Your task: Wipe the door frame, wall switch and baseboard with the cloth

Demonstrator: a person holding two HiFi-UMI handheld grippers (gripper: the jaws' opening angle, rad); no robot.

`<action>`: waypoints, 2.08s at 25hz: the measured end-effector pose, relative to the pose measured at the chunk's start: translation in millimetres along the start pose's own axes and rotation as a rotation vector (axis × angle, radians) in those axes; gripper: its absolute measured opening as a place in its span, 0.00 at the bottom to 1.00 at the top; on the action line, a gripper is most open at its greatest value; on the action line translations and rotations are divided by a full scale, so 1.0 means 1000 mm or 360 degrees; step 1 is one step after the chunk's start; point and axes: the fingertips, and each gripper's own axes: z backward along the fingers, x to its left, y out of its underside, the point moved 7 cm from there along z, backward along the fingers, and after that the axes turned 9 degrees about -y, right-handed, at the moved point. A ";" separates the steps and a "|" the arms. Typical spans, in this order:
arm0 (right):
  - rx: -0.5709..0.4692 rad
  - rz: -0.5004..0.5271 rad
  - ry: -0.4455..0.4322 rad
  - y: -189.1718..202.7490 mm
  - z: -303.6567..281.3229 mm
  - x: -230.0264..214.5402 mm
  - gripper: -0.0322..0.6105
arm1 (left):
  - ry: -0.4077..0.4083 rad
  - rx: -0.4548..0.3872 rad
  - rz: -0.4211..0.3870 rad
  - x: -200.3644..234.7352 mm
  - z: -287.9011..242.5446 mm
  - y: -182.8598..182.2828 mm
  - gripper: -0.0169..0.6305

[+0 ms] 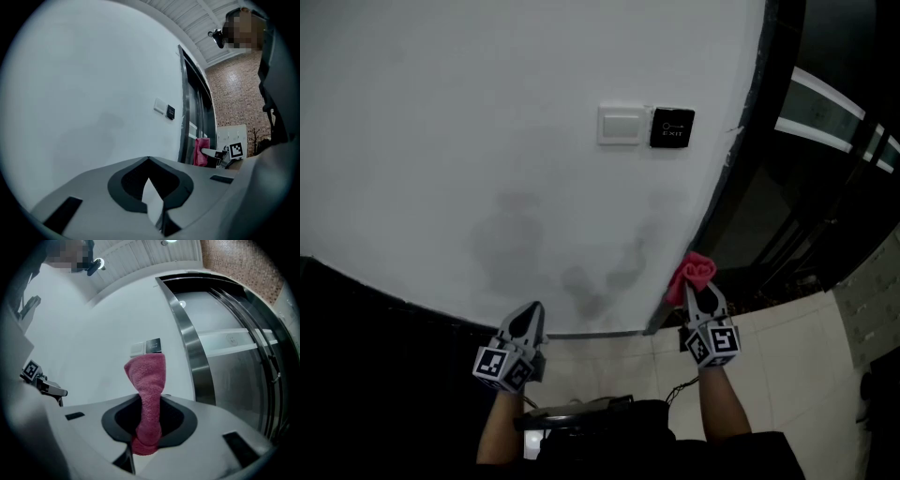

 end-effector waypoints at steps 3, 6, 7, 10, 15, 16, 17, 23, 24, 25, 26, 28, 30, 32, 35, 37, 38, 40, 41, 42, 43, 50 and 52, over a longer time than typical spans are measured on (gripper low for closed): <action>0.0006 -0.0001 -0.0012 0.003 -0.002 -0.005 0.18 | -0.0006 -0.0031 0.0030 0.000 -0.004 0.000 0.01; 0.0038 0.0006 -0.0016 0.006 -0.003 -0.006 0.18 | -0.0020 -0.0034 0.0040 0.002 -0.005 0.001 0.01; 0.0047 0.0009 -0.0017 0.008 -0.004 -0.006 0.18 | -0.0026 -0.0019 0.0033 0.004 -0.005 0.003 0.01; 0.0063 0.0022 -0.0025 0.012 -0.014 -0.006 0.18 | -0.0040 0.0028 0.0010 0.014 -0.009 0.007 0.01; 0.0152 -0.0004 -0.0050 0.033 -0.027 0.018 0.18 | -0.0028 0.0114 0.0026 0.039 0.003 0.014 0.01; 0.0183 -0.0006 -0.0066 0.040 -0.030 0.025 0.18 | -0.0036 0.0137 0.0033 0.044 0.008 0.016 0.01; 0.0211 0.0000 -0.0089 0.047 -0.034 0.033 0.18 | -0.0053 0.0162 0.0037 0.051 0.012 0.018 0.01; 0.0408 0.0039 -0.0321 0.103 -0.073 0.075 0.18 | -0.0194 0.0233 0.0051 0.093 0.028 0.045 0.01; 0.0441 0.0051 -0.0377 0.113 -0.081 0.081 0.18 | -0.0221 0.0220 0.0060 0.098 0.029 0.049 0.01; 0.0473 0.0066 -0.0444 0.125 -0.089 0.087 0.18 | -0.0259 0.0210 0.0070 0.103 0.032 0.054 0.01; 0.0507 0.0080 -0.0521 0.137 -0.096 0.093 0.18 | -0.0310 0.0215 0.0073 0.107 0.037 0.059 0.01; 0.0580 0.0105 -0.0676 0.164 -0.111 0.106 0.18 | -0.0416 0.0268 0.0022 0.117 0.046 0.074 0.01; 0.0619 0.0137 -0.0797 0.194 -0.130 0.117 0.18 | -0.0468 0.0324 -0.0075 0.134 0.047 0.095 0.01; 0.0654 0.0149 -0.0882 0.222 -0.143 0.128 0.18 | -0.0507 0.0325 -0.0112 0.148 0.044 0.114 0.01; 0.0715 0.0131 -0.0985 0.260 -0.148 0.146 0.18 | -0.0585 0.0318 -0.0102 0.160 0.045 0.139 0.01; 0.0754 0.0124 -0.1037 0.284 -0.144 0.158 0.18 | -0.0609 0.0329 -0.0090 0.164 0.051 0.154 0.01; 0.0775 0.0127 -0.1056 0.297 -0.141 0.165 0.18 | -0.0625 0.0317 -0.0062 0.167 0.055 0.160 0.01; 0.0810 0.0146 -0.1083 0.324 -0.135 0.177 0.18 | -0.0641 0.0297 -0.0035 0.172 0.064 0.174 0.01; 0.0820 0.0161 -0.1097 0.339 -0.132 0.184 0.18 | -0.0633 0.0302 -0.0039 0.176 0.069 0.184 0.01; 0.0824 0.0183 -0.1115 0.356 -0.130 0.192 0.18 | -0.0618 0.0311 -0.0047 0.180 0.076 0.195 0.01; 0.0825 0.0213 -0.1134 0.373 -0.127 0.199 0.18 | -0.0604 0.0318 -0.0058 0.184 0.082 0.208 0.01; 0.0809 0.0389 -0.1263 0.534 -0.128 0.240 0.18 | -0.0614 0.0279 -0.0121 0.233 0.124 0.342 0.01; 0.0807 0.0448 -0.1301 0.588 -0.133 0.247 0.18 | -0.0607 0.0245 -0.0139 0.253 0.131 0.387 0.01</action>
